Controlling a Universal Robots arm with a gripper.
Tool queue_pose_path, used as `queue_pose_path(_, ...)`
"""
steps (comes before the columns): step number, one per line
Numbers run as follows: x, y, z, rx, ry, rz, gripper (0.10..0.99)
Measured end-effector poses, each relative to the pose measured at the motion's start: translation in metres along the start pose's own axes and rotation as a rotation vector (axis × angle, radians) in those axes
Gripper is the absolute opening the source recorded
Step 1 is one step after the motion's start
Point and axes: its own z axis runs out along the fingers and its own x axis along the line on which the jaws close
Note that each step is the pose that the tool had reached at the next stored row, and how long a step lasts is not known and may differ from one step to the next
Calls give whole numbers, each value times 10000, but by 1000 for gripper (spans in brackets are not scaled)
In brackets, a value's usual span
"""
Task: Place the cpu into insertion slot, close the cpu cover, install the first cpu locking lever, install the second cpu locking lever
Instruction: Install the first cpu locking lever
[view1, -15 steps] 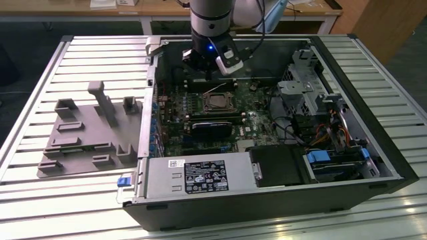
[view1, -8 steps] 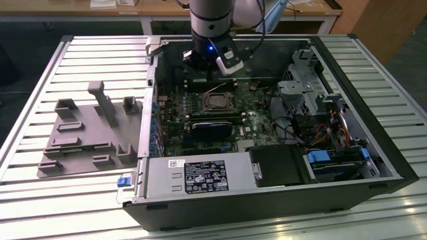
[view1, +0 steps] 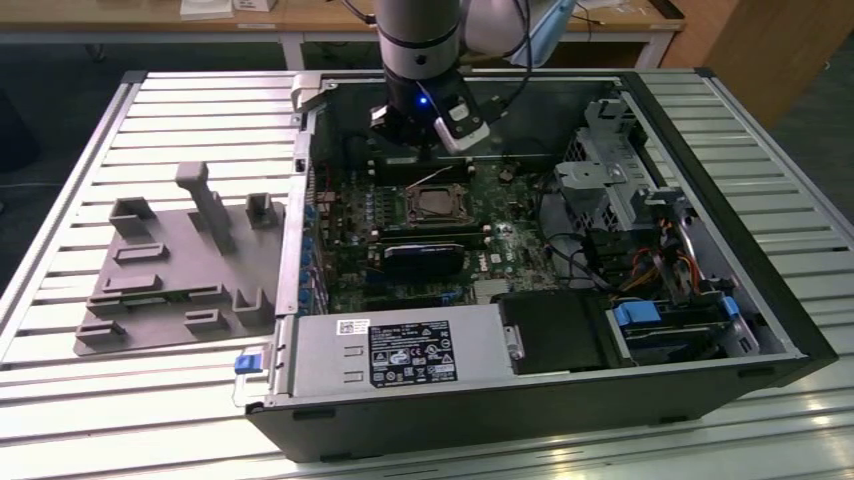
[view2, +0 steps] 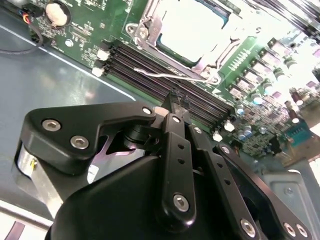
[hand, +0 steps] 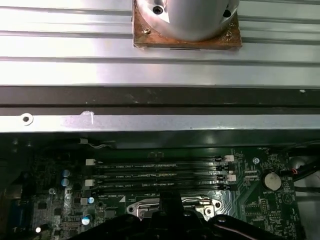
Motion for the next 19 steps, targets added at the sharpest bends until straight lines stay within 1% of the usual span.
queue_pose_path(2, 2, -5, 18, -6, -81, -21, 102)
queue_pose_path(4, 3, -8, 29, 11, -125, -32, 102)
queue_pose_path(5, 3, -9, 34, 57, -143, -2, 102)
queue_pose_path(7, 3, -10, 35, 103, -171, 98, 102)
queue_pose_path(10, 2, -11, 38, 209, -234, 304, 102)
queue_pose_path(19, -11, -31, 120, 290, -416, 1006, 102)
